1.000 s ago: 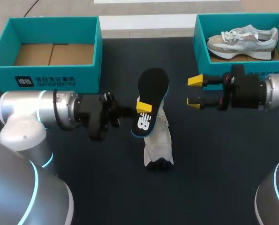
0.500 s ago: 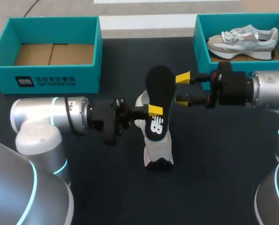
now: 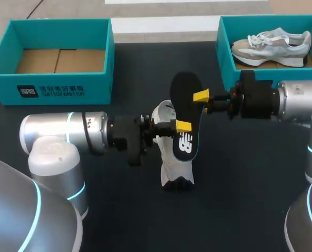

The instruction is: Take the shoe out of the shoebox, open the shoe tongue, remove and reinsert the insole, then place the shoe into the shoebox

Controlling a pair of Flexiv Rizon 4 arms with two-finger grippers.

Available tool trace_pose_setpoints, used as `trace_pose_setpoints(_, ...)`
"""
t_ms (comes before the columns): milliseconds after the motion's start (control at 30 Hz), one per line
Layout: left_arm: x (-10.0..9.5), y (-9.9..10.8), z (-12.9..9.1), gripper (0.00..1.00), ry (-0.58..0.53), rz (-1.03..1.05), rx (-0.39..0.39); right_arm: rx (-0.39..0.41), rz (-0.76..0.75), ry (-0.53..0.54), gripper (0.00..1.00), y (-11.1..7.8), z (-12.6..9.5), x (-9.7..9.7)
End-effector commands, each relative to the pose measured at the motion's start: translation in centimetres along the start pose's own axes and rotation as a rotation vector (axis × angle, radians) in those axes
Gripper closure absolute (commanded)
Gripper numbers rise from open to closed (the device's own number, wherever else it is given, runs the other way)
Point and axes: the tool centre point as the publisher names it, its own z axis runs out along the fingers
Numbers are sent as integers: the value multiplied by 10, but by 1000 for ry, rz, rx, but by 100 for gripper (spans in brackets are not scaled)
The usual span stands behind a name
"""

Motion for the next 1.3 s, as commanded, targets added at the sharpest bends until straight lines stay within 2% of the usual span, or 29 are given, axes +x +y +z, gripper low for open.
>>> trace_pose_setpoints(33,1,-1,4,100,10,5,2,5,1,1,95,1,1,-2)
trace_pose_setpoints(233,-2,-2,6,100,7,7,13,7,5,4,96,-1,1,-4)
trace_pose_setpoints(433,-4,-4,9,100,4,7,28,13,11,8,90,-1,1,-6)
trace_pose_setpoints(567,-5,-6,11,100,2,4,36,13,11,6,81,0,1,-6)
trace_pose_setpoints(633,-6,-7,11,100,-1,2,37,11,10,6,82,0,1,-6)
trace_pose_setpoints(833,-6,-6,9,100,0,-1,35,12,10,7,93,0,2,-7)
trace_pose_setpoints(900,-6,-6,10,100,0,-2,35,12,12,9,100,0,2,-8)
trace_pose_setpoints(1100,-10,-12,9,100,-5,-22,58,20,18,7,100,3,3,-9)
trace_pose_setpoints(1133,-11,-13,8,72,11,-35,67,20,20,7,100,4,2,-10)
trace_pose_setpoints(1167,-11,-14,7,15,10,-54,76,20,22,7,100,4,2,-11)
trace_pose_setpoints(1200,-13,-14,5,0,11,-48,72,20,25,7,100,4,2,-11)
trace_pose_setpoints(1300,-15,-12,-1,0,22,-53,82,23,33,6,100,6,2,-14)
